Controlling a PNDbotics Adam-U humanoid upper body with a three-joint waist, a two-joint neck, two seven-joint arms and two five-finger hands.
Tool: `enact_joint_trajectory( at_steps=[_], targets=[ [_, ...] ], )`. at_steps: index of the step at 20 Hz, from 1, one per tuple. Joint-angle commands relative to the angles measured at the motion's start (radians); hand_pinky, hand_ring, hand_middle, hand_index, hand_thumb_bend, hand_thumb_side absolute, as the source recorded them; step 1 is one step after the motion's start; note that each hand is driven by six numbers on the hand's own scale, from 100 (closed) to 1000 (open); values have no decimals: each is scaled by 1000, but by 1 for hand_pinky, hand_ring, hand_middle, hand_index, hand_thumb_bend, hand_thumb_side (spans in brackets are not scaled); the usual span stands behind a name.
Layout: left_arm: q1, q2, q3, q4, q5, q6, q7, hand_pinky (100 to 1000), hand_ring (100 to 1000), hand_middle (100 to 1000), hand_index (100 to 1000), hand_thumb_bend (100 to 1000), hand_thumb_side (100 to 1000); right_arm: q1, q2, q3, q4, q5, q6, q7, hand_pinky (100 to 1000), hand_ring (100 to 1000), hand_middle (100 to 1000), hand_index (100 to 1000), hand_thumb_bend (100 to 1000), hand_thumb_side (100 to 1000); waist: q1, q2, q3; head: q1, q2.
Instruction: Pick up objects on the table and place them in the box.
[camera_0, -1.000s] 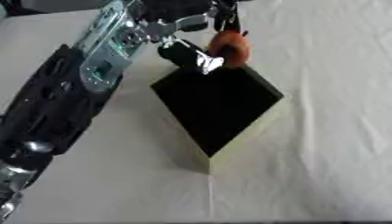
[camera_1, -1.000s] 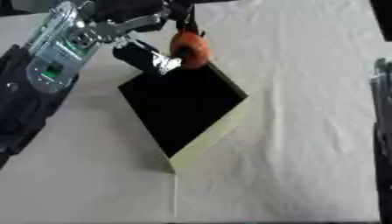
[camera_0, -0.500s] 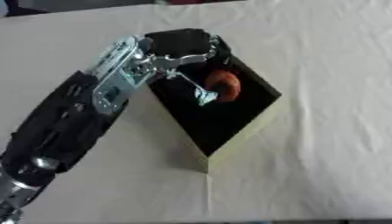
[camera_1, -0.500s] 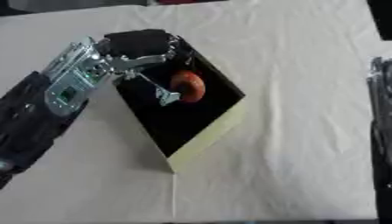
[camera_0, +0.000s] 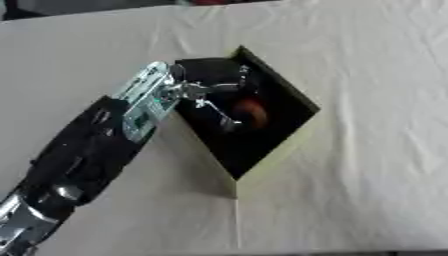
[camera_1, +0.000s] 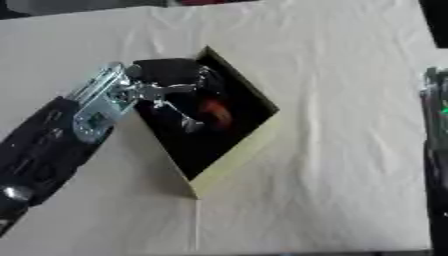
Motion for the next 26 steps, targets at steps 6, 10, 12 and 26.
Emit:
enact_joint_trajectory(
  at_steps=[6, 10, 12, 26],
  targets=[
    [-18, 14, 43, -21, -128, -51, 27, 704, 874, 846, 926, 461, 546, -6, -5, -10, -15, -3, 0, -7, 699, 839, 634, 769, 100, 756, -4, -22, 3, 4, -11],
    [-6, 17, 78, -68, -109, -47, 79, 679, 850, 835, 913, 323, 506, -3, -4, -12, -15, -3, 1, -9, 700, 839, 634, 769, 100, 756, -6, -24, 6, 5, -16],
    [-3, 24, 98, -114, -80, -33, 109, 672, 843, 831, 910, 267, 480, -2, -3, -13, -15, -2, 0, -10, 700, 838, 634, 769, 100, 756, -6, -26, 7, 3, -18],
    [155, 45, 288, -462, 135, 80, 322, 561, 730, 760, 833, 100, 537, 5, -11, -25, -15, 9, -1, -21, 704, 839, 635, 768, 100, 750, -11, -38, 28, -24, -23]
  ],
)
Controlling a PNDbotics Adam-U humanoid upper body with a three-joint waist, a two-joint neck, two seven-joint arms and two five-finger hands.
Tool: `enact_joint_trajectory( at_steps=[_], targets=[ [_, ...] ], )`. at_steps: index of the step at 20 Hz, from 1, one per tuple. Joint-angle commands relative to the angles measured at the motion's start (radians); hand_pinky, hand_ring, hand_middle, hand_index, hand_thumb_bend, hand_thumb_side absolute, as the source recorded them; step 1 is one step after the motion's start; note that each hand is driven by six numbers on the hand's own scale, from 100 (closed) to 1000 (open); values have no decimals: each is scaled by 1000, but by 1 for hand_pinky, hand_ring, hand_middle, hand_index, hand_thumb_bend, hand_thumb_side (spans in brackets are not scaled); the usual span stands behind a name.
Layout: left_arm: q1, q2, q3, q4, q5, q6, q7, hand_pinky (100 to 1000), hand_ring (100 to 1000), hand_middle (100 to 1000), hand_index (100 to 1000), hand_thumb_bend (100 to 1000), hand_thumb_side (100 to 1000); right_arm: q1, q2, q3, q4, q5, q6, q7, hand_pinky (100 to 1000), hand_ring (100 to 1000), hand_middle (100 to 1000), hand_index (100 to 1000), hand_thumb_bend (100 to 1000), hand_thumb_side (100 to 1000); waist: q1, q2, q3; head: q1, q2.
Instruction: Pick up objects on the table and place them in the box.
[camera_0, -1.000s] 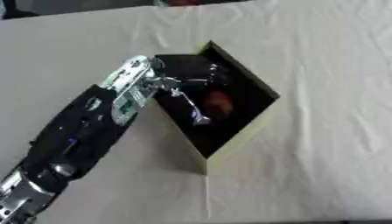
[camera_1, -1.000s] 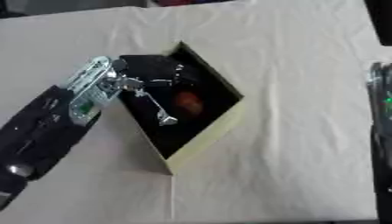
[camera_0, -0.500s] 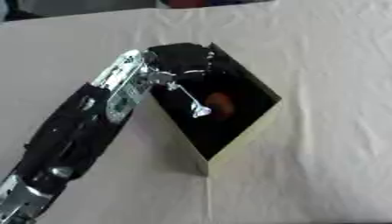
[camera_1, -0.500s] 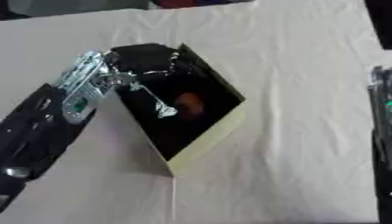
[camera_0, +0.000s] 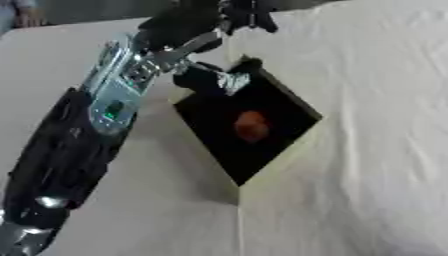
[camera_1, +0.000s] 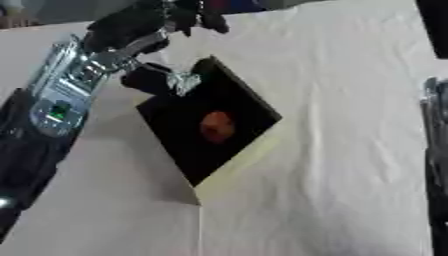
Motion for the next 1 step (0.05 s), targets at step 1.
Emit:
enact_joint_trajectory(
  at_steps=[1],
  targets=[
    [40, 43, 48, -97, 53, 16, 53, 564, 726, 760, 826, 100, 554, -13, -14, -10, -15, 8, 0, -7, 707, 840, 634, 768, 100, 749, -5, -22, 6, -13, -5]
  ],
)
